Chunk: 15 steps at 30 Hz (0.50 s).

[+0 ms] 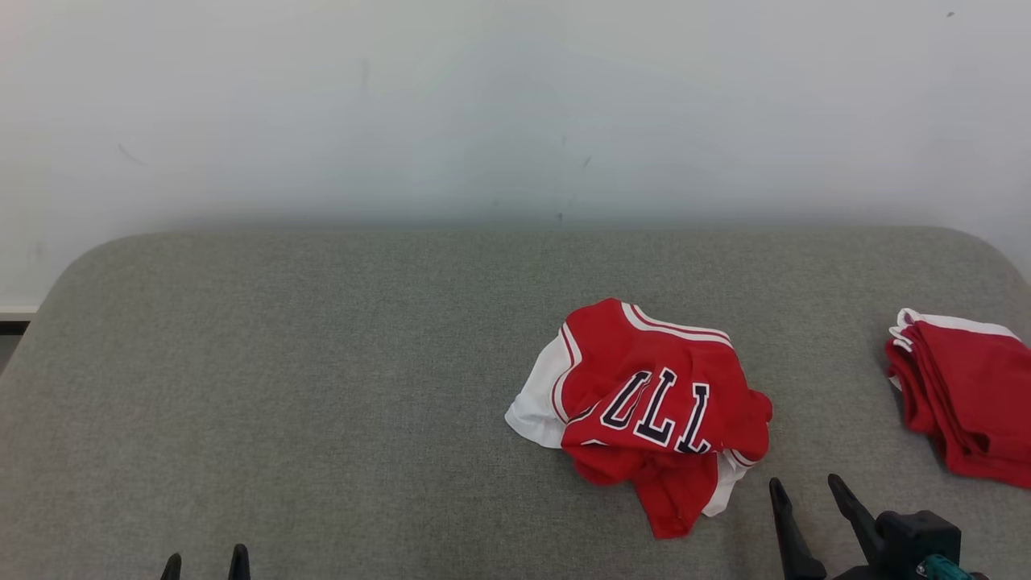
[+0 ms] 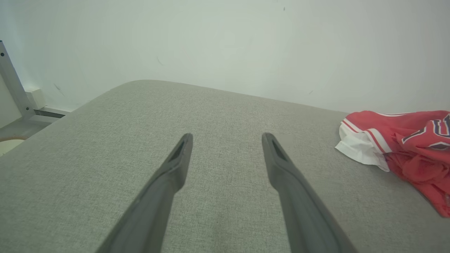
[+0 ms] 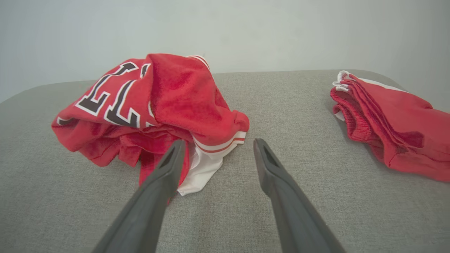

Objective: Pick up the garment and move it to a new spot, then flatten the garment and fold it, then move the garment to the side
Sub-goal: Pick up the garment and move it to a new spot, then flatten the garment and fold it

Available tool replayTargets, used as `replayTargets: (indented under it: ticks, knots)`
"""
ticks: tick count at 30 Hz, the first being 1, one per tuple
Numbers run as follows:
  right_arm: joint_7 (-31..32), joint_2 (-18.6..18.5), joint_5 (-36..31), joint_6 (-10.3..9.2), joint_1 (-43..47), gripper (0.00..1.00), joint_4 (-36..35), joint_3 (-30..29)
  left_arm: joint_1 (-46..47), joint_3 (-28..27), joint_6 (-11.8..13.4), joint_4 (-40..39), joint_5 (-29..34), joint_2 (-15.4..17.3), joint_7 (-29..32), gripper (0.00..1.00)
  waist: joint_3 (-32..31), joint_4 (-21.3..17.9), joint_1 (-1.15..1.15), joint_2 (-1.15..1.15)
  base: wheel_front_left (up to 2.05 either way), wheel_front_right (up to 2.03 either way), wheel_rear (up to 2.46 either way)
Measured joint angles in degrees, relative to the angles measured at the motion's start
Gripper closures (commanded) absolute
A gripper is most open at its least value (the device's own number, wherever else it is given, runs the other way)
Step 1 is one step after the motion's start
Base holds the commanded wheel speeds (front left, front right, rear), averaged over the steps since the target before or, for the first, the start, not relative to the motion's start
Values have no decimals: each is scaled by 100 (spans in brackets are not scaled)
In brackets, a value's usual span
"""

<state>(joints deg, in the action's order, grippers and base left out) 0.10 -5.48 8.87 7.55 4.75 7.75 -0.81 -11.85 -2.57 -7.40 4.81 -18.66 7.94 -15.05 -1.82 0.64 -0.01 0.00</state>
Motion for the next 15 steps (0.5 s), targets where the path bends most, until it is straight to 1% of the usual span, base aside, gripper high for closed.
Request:
replayTargets:
  ticks: [9, 15]
  knots:
    - [-30, 66, -87, 0, -6, 0, -22, -131, 7, -78, -2, 159, 56, -25, 0, 0, 4, -139, 1, 0, 0, 0, 0]
    - [-19, 98, -91, 0, -15, 0, -65, -130, 26, -73, -10, 159, 86, -31, 0, 0, 12, -158, 1, 0, 0, 0, 0]
